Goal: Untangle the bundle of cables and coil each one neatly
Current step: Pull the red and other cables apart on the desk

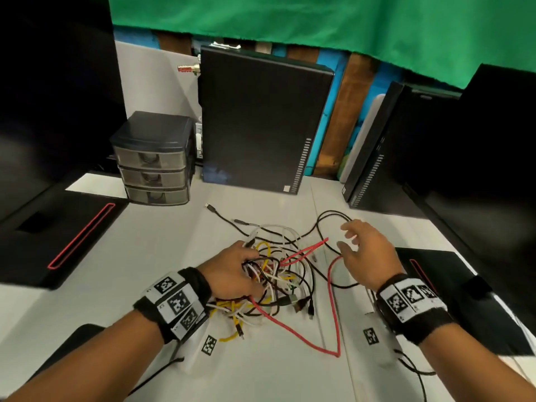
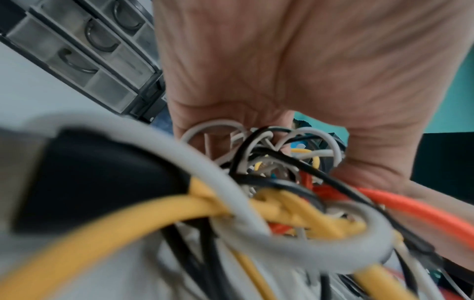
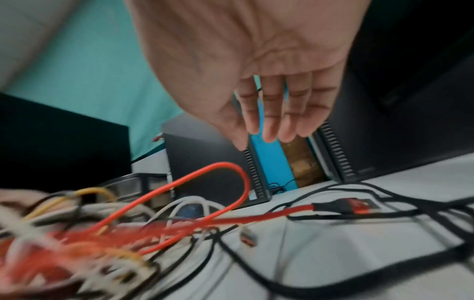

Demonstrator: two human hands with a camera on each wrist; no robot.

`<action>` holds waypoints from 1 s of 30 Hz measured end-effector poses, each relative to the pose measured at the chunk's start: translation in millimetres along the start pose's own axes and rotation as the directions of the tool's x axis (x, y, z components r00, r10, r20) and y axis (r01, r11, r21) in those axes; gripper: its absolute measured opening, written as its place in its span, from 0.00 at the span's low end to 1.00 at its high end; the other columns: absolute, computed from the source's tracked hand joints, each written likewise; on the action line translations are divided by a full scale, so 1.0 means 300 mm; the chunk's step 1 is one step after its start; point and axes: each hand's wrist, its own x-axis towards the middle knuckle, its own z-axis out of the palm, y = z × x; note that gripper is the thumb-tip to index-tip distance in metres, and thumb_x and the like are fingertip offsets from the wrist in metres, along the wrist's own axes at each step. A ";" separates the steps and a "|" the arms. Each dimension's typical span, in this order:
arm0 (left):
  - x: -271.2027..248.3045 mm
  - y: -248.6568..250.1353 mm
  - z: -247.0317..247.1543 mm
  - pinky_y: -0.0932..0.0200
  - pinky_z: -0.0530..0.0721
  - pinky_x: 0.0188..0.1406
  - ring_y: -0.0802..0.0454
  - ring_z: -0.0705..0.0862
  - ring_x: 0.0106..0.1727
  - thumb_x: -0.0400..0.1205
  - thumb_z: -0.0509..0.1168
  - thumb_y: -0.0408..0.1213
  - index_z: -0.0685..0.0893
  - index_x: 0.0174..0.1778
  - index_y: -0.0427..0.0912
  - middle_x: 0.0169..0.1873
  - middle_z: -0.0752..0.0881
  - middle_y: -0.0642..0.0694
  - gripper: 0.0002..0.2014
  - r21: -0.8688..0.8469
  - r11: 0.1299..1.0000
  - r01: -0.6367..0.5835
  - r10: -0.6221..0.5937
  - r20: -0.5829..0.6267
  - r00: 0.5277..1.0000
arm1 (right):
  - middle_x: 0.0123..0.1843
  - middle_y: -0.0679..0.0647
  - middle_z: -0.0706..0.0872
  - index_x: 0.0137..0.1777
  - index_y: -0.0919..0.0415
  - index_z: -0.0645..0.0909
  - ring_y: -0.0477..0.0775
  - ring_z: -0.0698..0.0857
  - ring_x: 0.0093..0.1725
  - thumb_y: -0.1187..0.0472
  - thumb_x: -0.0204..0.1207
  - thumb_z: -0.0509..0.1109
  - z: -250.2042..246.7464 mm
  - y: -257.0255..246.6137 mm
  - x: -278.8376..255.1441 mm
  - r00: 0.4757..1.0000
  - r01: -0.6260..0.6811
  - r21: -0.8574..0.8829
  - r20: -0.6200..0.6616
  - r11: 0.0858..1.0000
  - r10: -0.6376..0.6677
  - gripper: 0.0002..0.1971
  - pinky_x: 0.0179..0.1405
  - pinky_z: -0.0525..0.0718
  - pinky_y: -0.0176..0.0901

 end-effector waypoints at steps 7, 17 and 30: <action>-0.001 -0.007 -0.011 0.63 0.80 0.55 0.54 0.82 0.54 0.59 0.76 0.43 0.89 0.43 0.59 0.52 0.77 0.55 0.16 -0.084 0.996 -0.020 0.025 0.061 0.998 | 0.72 0.46 0.83 0.73 0.49 0.81 0.52 0.80 0.70 0.47 0.83 0.67 0.042 -0.137 -0.034 0.848 0.502 -0.190 0.301 0.843 -0.437 0.19 0.71 0.74 0.49; 0.001 -0.029 -0.019 0.62 0.83 0.62 0.60 0.85 0.55 0.52 0.79 0.62 0.90 0.51 0.63 0.54 0.85 0.60 0.29 -0.126 0.992 0.029 -0.020 0.078 0.997 | 0.36 0.50 0.90 0.43 0.54 0.88 0.57 0.87 0.39 0.44 0.85 0.63 0.011 -0.036 0.032 0.998 0.054 -0.090 -0.018 0.994 -0.056 0.19 0.43 0.84 0.46; 0.029 -0.061 -0.004 0.57 0.81 0.69 0.57 0.82 0.61 0.53 0.79 0.59 0.86 0.64 0.58 0.61 0.78 0.57 0.39 -0.072 0.995 0.063 -0.060 0.045 0.997 | 0.68 0.47 0.84 0.70 0.49 0.81 0.53 0.77 0.72 0.46 0.85 0.61 0.099 -0.203 -0.050 0.818 0.550 -0.335 0.400 0.765 -0.413 0.18 0.84 0.52 0.64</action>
